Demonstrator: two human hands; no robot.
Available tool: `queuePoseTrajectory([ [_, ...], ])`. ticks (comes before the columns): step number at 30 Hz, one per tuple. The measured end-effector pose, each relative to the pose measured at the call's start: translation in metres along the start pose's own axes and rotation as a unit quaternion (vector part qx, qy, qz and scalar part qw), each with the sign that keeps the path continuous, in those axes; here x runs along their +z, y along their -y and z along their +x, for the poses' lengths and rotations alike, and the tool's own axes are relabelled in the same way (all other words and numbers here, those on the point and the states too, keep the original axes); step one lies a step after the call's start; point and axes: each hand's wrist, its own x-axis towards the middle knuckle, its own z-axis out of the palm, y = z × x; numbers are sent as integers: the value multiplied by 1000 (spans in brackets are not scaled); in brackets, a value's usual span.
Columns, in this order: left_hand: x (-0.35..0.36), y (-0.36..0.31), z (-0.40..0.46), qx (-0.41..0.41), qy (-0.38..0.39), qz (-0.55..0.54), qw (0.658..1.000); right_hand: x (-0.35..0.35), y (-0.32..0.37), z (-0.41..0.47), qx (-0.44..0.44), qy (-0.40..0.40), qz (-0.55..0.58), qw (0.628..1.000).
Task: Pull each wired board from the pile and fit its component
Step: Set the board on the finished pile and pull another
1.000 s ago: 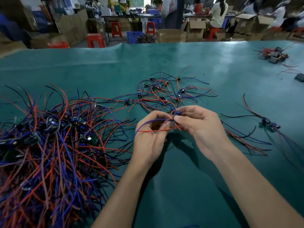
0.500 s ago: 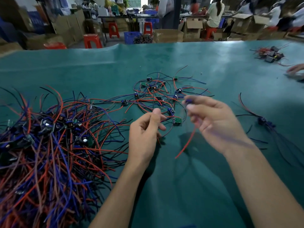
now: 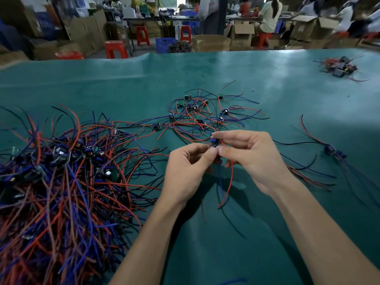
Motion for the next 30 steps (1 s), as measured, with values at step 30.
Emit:
queuePoseTrajectory([
  [30, -5, -4, 2, -30, -13, 2, 999, -18, -7, 4, 87, 135, 161, 974],
])
